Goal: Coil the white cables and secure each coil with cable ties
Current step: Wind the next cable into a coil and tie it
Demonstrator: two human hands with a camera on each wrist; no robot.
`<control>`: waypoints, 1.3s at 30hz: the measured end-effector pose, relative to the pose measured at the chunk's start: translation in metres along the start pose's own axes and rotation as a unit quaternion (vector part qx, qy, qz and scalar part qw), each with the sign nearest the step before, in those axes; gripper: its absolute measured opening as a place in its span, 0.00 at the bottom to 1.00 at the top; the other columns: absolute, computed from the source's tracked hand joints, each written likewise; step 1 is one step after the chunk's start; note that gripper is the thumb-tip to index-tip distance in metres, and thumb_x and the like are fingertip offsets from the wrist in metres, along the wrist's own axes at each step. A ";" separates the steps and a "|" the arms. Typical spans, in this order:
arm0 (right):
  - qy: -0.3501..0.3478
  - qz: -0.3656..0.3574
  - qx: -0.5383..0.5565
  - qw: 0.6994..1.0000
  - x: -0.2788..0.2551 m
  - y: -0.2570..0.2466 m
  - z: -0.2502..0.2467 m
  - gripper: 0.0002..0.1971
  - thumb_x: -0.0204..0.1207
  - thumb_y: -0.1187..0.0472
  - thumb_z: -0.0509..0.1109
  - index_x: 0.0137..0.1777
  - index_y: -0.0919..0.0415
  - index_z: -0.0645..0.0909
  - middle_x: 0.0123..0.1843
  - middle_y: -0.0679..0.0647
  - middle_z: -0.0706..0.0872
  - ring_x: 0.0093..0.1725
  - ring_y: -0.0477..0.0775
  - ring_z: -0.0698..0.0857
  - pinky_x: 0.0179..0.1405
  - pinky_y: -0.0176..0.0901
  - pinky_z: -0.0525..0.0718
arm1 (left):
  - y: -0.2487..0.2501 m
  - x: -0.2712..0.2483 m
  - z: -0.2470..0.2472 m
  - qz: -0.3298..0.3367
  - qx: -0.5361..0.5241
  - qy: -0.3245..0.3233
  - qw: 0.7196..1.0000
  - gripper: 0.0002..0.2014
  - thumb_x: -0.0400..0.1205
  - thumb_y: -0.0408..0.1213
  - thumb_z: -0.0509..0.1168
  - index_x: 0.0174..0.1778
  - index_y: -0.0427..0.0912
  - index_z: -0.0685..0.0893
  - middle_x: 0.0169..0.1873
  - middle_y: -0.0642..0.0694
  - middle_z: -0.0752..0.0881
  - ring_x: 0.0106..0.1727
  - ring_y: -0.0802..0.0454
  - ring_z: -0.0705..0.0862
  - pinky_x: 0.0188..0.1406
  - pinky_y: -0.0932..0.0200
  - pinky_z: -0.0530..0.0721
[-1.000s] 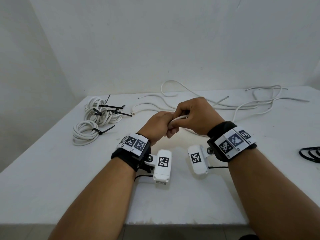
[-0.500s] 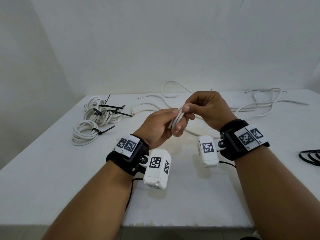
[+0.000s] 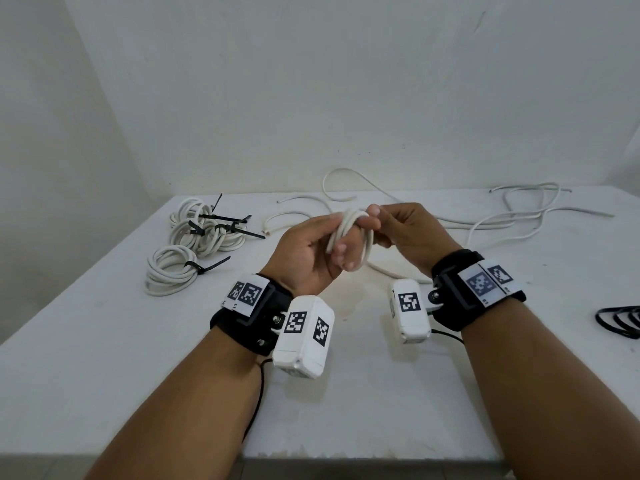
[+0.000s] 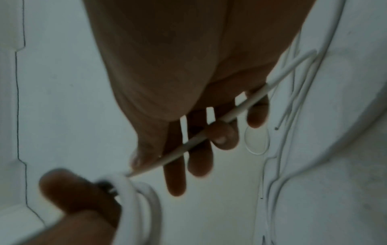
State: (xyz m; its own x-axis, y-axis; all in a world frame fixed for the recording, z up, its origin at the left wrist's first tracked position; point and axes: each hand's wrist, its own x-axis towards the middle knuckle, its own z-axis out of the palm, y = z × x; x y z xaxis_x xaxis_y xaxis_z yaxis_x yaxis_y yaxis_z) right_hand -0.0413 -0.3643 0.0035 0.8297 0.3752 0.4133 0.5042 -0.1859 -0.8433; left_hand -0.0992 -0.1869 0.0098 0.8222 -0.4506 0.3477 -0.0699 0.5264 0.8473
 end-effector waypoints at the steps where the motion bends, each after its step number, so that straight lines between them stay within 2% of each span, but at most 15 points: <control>1: -0.019 0.026 -0.023 0.999 0.001 0.002 0.002 0.29 0.76 0.35 0.65 0.36 0.63 0.87 0.27 0.49 0.84 0.31 0.51 0.75 0.39 0.46 0.73 | 0.001 0.000 -0.001 0.015 -0.027 0.006 1.000 0.21 0.83 0.36 0.50 0.60 0.21 0.77 0.25 0.48 0.76 0.27 0.54 0.73 0.32 0.61 0.75; 3: -0.072 0.079 -0.087 0.990 -0.001 0.001 0.007 0.28 0.75 0.33 0.61 0.31 0.56 0.86 0.32 0.60 0.87 0.31 0.51 0.76 0.40 0.48 0.75 | 0.003 0.002 -0.002 0.034 -0.063 0.021 0.997 0.20 0.84 0.33 0.50 0.63 0.20 0.75 0.32 0.44 0.82 0.31 0.53 0.79 0.37 0.61 0.79; 5: -0.130 0.113 -0.165 0.971 -0.004 -0.006 0.011 0.26 0.83 0.40 0.58 0.26 0.44 0.84 0.30 0.56 0.86 0.28 0.47 0.75 0.40 0.42 0.75 | 0.002 0.005 -0.003 0.047 -0.052 0.058 0.996 0.18 0.86 0.31 0.50 0.64 0.23 0.76 0.39 0.42 0.86 0.36 0.52 0.83 0.42 0.61 0.83; 7: -0.186 0.129 -0.210 0.951 -0.008 -0.014 0.018 0.19 0.87 0.45 0.57 0.39 0.34 0.88 0.26 0.47 0.81 0.25 0.41 0.75 0.38 0.37 0.75 | 0.000 0.008 -0.007 0.063 -0.002 0.127 0.990 0.15 0.88 0.29 0.49 0.61 0.27 0.78 0.41 0.42 0.89 0.38 0.52 0.84 0.44 0.63 0.83; 9: -0.223 0.130 -0.235 0.937 -0.009 -0.019 0.024 0.14 0.87 0.47 0.58 0.59 0.40 0.86 0.28 0.44 0.80 0.24 0.37 0.76 0.37 0.34 0.73 | -0.002 0.010 -0.012 0.084 0.089 0.186 0.975 0.13 0.89 0.28 0.50 0.59 0.31 0.79 0.41 0.44 0.90 0.39 0.52 0.85 0.46 0.61 0.83; 11: -0.238 0.120 -0.268 0.926 -0.009 -0.023 0.028 0.15 0.87 0.48 0.60 0.64 0.47 0.85 0.33 0.44 0.82 0.31 0.37 0.79 0.39 0.35 0.74 | -0.004 0.010 -0.016 0.086 0.207 0.209 0.952 0.12 0.89 0.29 0.50 0.57 0.36 0.80 0.43 0.46 0.91 0.42 0.52 0.86 0.50 0.58 0.83; 14: -0.247 0.078 -0.321 0.911 -0.011 -0.027 0.029 0.13 0.85 0.52 0.64 0.63 0.52 0.86 0.38 0.45 0.84 0.40 0.42 0.82 0.44 0.40 0.79 | -0.006 0.006 -0.018 0.039 0.413 0.218 0.884 0.12 0.89 0.32 0.52 0.52 0.41 0.81 0.45 0.49 0.91 0.44 0.55 0.87 0.47 0.59 0.84; 17: -0.186 0.036 -0.310 0.931 -0.012 -0.029 0.023 0.07 0.78 0.54 0.73 0.52 0.52 0.91 0.27 0.40 0.79 0.29 0.38 0.77 0.32 0.31 0.70 | -0.008 0.005 -0.022 -0.053 0.598 0.176 0.780 0.10 0.87 0.34 0.54 0.44 0.37 0.78 0.38 0.49 0.87 0.40 0.50 0.83 0.35 0.65 0.76; 18: -0.152 0.030 -0.285 0.946 -0.011 -0.029 0.019 0.04 0.75 0.55 0.76 0.47 0.51 0.91 0.25 0.40 0.79 0.26 0.39 0.76 0.29 0.29 0.70 | -0.009 0.003 -0.024 -0.094 0.613 0.159 0.768 0.11 0.86 0.33 0.54 0.40 0.39 0.76 0.36 0.47 0.86 0.38 0.49 0.81 0.32 0.68 0.73; 22: -0.071 -0.007 -0.184 0.980 -0.012 -0.032 0.004 0.07 0.67 0.58 0.83 0.35 0.55 0.87 0.28 0.45 0.87 0.28 0.41 0.81 0.31 0.33 0.77 | -0.012 -0.001 -0.020 -0.159 0.498 0.097 0.847 0.15 0.85 0.36 0.53 0.40 0.36 0.83 0.35 0.41 0.88 0.34 0.51 0.81 0.41 0.61 0.78; 25: -0.028 -0.030 -0.133 0.990 -0.014 -0.031 -0.001 0.09 0.65 0.59 0.85 0.34 0.57 0.86 0.30 0.51 0.89 0.30 0.45 0.83 0.33 0.34 0.78 | -0.013 0.002 -0.013 -0.118 0.404 0.106 0.901 0.19 0.85 0.34 0.51 0.48 0.27 0.85 0.25 0.44 0.81 0.30 0.47 0.75 0.31 0.61 0.75; 32: 0.063 -0.062 -0.020 0.996 -0.008 -0.023 -0.004 0.07 0.62 0.52 0.84 0.34 0.51 0.90 0.36 0.59 0.90 0.39 0.78 0.83 0.41 0.69 0.84 | -0.014 0.001 -0.004 -0.040 0.275 0.083 0.957 0.24 0.82 0.34 0.46 0.41 0.24 0.85 0.15 0.46 0.67 0.23 0.47 0.63 0.25 0.53 0.60; 34: 0.075 -0.054 -0.019 0.996 -0.008 -0.020 -0.005 0.05 0.65 0.52 0.83 0.35 0.49 0.91 0.36 0.55 0.92 0.37 0.74 0.85 0.40 0.64 0.85 | -0.012 0.002 -0.003 -0.053 0.241 0.066 0.967 0.27 0.82 0.39 0.41 0.42 0.26 0.84 0.14 0.48 0.66 0.21 0.50 0.62 0.26 0.53 0.58; 37: 0.080 -0.028 0.001 0.996 -0.007 -0.015 -0.005 0.02 0.74 0.61 0.79 0.41 0.55 0.91 0.31 0.46 0.89 0.26 0.45 0.80 0.27 0.34 0.77 | -0.011 0.003 -0.003 -0.036 0.236 0.113 0.965 0.28 0.87 0.35 0.40 0.44 0.19 0.82 0.12 0.52 0.68 0.17 0.54 0.64 0.23 0.60 0.62; 39: 0.071 -0.018 0.009 0.997 -0.007 -0.012 -0.003 0.03 0.77 0.61 0.76 0.45 0.54 0.92 0.30 0.46 0.88 0.24 0.45 0.74 0.25 0.33 0.72 | -0.010 0.003 -0.002 -0.010 0.220 0.144 0.965 0.27 0.88 0.34 0.42 0.42 0.20 0.81 0.11 0.53 0.68 0.16 0.55 0.62 0.21 0.62 0.63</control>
State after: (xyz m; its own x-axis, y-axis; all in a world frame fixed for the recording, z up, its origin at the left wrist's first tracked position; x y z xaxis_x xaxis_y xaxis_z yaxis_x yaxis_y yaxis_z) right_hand -0.0524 -0.3670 0.0114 0.8370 0.2491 0.4873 0.5314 -0.1575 -0.8323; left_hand -0.0950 -0.1922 0.0020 0.9443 -0.2056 0.2571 -0.2329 0.1344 0.9632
